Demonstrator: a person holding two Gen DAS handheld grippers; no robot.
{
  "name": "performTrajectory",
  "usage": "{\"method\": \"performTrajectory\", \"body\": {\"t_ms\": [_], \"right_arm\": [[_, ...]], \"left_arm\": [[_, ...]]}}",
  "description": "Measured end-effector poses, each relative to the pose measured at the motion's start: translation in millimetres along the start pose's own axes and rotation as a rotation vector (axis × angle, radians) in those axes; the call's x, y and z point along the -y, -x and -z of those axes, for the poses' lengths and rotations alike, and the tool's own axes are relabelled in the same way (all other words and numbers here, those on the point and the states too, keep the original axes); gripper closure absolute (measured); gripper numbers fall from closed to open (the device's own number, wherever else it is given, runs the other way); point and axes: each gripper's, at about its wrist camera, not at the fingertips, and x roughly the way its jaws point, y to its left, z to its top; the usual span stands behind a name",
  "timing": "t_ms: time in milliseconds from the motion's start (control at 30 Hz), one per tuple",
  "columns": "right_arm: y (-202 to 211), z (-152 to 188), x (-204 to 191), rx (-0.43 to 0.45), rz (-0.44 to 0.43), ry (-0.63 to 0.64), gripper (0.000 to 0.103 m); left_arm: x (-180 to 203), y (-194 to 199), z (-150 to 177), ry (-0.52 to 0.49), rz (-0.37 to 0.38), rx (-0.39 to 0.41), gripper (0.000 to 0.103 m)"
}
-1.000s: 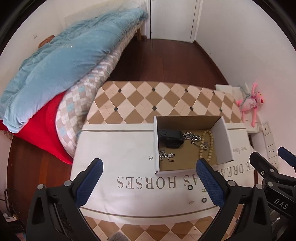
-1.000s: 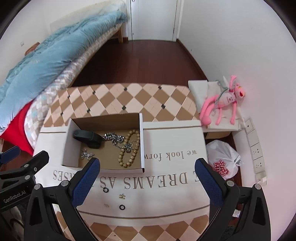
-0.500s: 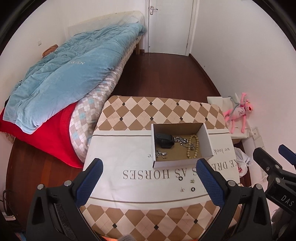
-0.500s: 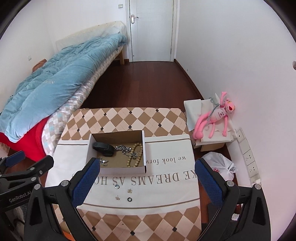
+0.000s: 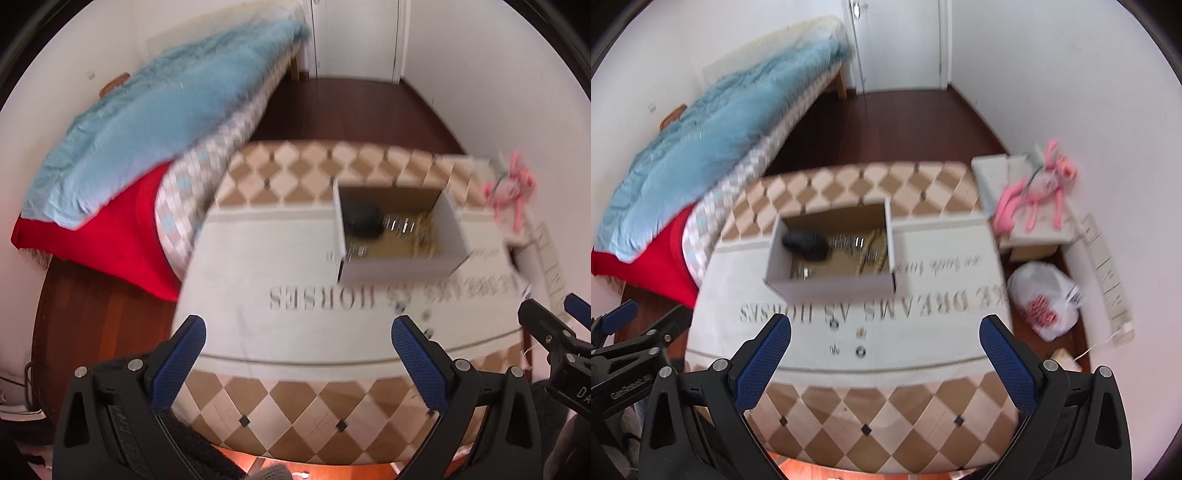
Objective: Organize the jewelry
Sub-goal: 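Lift both grippers out of the box and back away, then grasp a black ring with the right gripper while the left gripper approaches a gold earring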
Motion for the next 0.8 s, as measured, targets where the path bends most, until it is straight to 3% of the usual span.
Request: {"method": "performTrajectory", "body": {"t_ms": [167, 267, 567, 667, 733, 800], "right_arm": [[-70, 31, -2, -0.143, -0.074, 0.006, 0.028], [-104, 46, -7, -0.182, -0.079, 0.020, 0.033], [-148, 62, -20, -0.191, -0.023, 0.088, 0.050], [-151, 63, -27, -0.169, 0.000, 0.129, 0.051], [-152, 64, -29, -0.149, 0.025, 0.151, 0.056], [-151, 64, -31, -0.133, 0.045, 0.165, 0.072]], "left_arm": [[6, -58, 30, -0.006, -0.004, -0.112, 0.000], [8, -87, 43, -0.019, -0.019, -0.168, 0.000], [8, -123, 45, -0.028, -0.028, -0.212, 0.000], [8, -127, 46, -0.033, -0.031, -0.217, 0.000], [7, -128, 46, -0.035, -0.031, -0.218, 0.000], [7, -130, 45, -0.042, -0.032, -0.221, 0.000]]}}
